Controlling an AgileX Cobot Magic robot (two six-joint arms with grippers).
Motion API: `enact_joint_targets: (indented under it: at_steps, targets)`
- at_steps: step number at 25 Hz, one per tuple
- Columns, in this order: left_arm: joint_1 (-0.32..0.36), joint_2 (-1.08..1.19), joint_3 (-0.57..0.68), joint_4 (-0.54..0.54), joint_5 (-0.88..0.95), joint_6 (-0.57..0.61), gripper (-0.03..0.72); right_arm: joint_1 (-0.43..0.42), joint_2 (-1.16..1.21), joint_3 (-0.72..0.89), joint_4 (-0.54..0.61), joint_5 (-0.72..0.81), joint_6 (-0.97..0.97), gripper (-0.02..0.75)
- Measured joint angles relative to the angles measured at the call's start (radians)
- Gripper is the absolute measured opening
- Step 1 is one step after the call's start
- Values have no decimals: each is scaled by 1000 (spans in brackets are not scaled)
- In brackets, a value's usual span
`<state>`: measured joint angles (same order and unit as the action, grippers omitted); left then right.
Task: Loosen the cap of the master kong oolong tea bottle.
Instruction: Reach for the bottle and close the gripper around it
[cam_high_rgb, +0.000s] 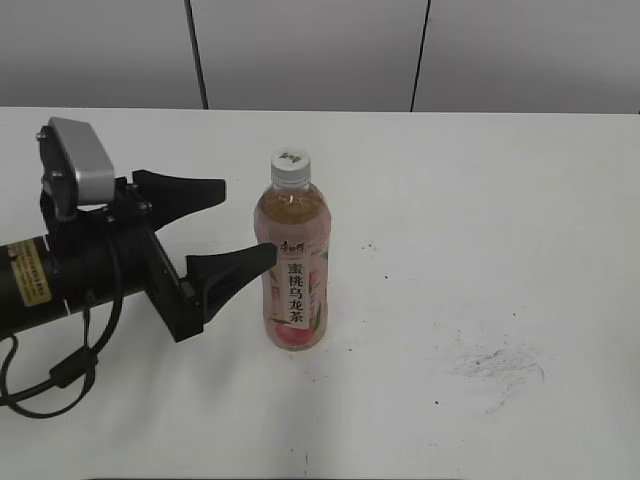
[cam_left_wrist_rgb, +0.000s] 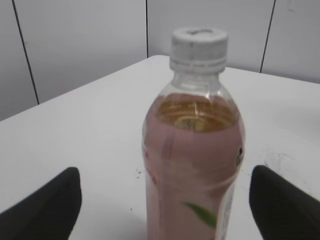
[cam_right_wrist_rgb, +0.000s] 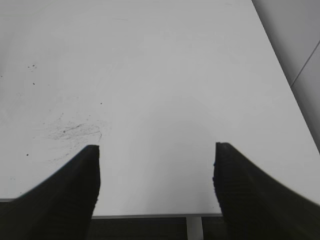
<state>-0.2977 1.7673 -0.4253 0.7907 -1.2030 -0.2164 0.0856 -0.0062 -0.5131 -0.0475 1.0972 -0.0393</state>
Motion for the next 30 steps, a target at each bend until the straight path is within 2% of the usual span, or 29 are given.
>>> enact_joint_targets:
  at_steps: [6,19,23,27,30]
  targets:
    - [-67,52,-88,-6,-7,-13,605,0,0,0,0,0,0,534]
    - [-127,214,-250,-3,-6,-42,588,0,0,0,0,0,0,534]
    - [-129,214,-253,-2,-6,-43,539,0,0,0,0,0,0,534]
    - [-131,214,-253,7,-7,-45,446,0,0,0,0,0,0,534]
    - [-131,214,-253,20,-7,-45,447,0,0,0,0,0,0,534]
